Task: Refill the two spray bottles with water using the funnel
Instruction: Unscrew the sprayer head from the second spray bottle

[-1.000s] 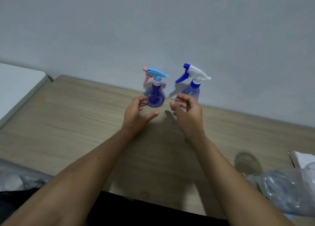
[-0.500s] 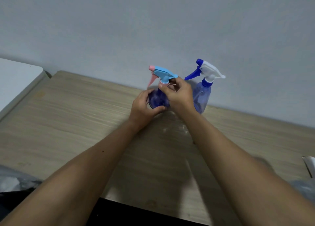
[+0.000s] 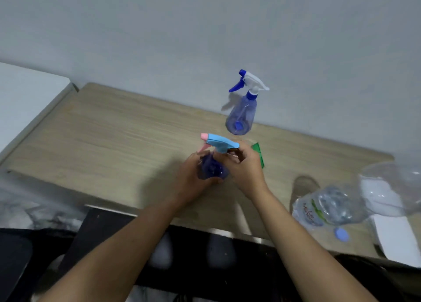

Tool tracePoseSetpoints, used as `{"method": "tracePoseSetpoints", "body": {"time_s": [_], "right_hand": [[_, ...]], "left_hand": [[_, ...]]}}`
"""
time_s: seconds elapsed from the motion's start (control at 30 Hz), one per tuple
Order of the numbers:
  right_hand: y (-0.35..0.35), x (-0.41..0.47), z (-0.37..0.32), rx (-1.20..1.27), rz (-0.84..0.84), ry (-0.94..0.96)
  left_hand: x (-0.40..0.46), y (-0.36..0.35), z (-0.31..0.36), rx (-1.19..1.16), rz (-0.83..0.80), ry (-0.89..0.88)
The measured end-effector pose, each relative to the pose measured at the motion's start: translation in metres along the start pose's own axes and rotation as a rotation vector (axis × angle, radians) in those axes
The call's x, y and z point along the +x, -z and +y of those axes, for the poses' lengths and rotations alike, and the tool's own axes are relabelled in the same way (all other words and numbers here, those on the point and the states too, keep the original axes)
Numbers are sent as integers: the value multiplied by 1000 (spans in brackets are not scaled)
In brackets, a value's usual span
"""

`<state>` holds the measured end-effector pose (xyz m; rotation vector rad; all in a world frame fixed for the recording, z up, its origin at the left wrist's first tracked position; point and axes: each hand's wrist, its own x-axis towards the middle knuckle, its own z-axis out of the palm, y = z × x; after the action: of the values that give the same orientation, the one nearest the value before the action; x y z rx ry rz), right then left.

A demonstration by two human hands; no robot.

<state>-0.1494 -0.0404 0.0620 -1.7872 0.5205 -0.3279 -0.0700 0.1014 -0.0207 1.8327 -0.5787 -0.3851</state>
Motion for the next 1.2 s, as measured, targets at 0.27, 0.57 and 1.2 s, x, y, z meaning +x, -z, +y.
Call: {"method": "tracePoseSetpoints", "body": {"time_s": [0.27, 0.57, 1.2], "right_hand": [[51, -93, 20, -69, 36, -95], [77, -146, 4, -107, 143, -90], [90, -135, 5, -494, 53, 118]], "left_hand": [[-100, -52, 16, -39, -45, 13], [-125, -78, 29, -27, -72, 44], [-122, -74, 28, -135, -186, -13]]}}
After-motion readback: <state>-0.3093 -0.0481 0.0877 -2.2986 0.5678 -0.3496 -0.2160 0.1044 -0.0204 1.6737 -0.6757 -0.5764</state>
